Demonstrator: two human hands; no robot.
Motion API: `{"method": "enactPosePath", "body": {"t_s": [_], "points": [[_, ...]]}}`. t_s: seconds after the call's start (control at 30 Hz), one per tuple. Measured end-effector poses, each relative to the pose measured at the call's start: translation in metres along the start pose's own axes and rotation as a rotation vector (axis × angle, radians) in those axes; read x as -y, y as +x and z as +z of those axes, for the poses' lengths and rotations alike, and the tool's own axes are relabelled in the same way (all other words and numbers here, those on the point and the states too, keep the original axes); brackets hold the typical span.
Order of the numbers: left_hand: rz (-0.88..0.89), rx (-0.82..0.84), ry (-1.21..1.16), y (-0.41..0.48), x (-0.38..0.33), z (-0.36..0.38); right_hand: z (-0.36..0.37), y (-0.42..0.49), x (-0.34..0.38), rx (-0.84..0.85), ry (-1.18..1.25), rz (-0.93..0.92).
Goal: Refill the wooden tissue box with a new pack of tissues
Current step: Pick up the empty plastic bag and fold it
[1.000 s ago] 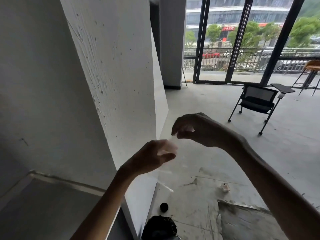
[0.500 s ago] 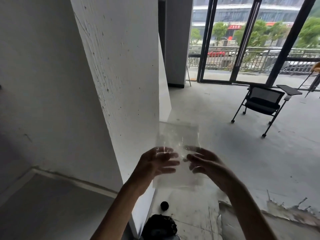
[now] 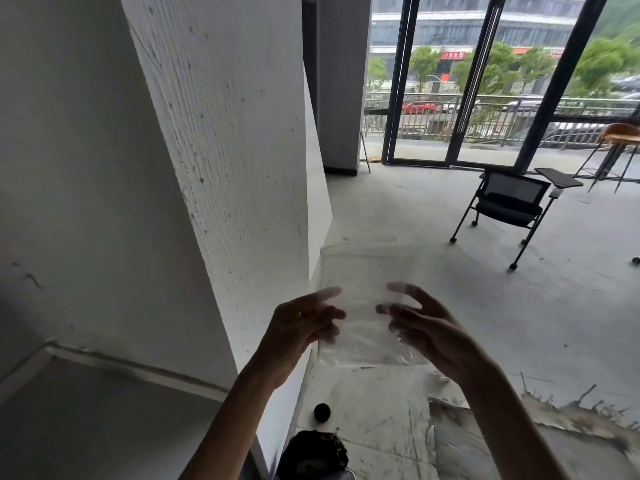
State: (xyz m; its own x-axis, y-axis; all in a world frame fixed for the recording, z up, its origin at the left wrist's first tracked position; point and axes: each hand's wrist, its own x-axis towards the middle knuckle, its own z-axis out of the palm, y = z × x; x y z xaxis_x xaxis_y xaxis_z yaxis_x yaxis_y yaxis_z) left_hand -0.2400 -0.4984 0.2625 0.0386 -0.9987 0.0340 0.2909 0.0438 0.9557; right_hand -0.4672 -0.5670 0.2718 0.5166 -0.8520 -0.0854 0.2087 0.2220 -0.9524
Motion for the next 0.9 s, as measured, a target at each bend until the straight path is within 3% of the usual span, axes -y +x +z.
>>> {"method": "enactPosePath", "body": {"t_s": [0.13, 0.37, 0.43, 0.53, 0.6, 0.67, 0.73, 0.83, 0.9], "points": [[0.061, 0.005, -0.085, 0.002, -0.005, 0.001, 0.005, -0.001, 0.005, -0.047, -0.035, -0.123], [0.308, 0.153, 0.267, 0.005, -0.009, -0.013, -0.003, 0.000, 0.004, -0.018, -0.257, -0.402], [0.365, 0.126, 0.319, 0.006, -0.007, -0.012, -0.004, 0.001, 0.002, 0.022, -0.158, -0.325], [0.475, 0.099, 0.422, 0.007, -0.003, -0.012, -0.009, -0.004, 0.011, 0.246, 0.129, -0.039], [0.556, 0.107, 0.525, 0.005, -0.002, -0.013, -0.012, -0.006, 0.012, 0.262, 0.124, 0.065], [0.596, 0.114, 0.582, 0.005, 0.001, -0.015, -0.014, -0.004, 0.008, 0.210, -0.024, 0.031], [0.504, 0.130, 0.572, 0.005, 0.005, -0.019, -0.010, -0.002, 0.005, 0.126, -0.216, -0.057], [0.195, 0.236, 0.588, -0.002, 0.006, -0.031, -0.008, 0.004, 0.003, 0.002, -0.370, -0.136], [0.088, 0.256, 0.533, -0.010, 0.003, -0.034, -0.006, 0.008, -0.001, -0.057, -0.504, -0.172]]}}
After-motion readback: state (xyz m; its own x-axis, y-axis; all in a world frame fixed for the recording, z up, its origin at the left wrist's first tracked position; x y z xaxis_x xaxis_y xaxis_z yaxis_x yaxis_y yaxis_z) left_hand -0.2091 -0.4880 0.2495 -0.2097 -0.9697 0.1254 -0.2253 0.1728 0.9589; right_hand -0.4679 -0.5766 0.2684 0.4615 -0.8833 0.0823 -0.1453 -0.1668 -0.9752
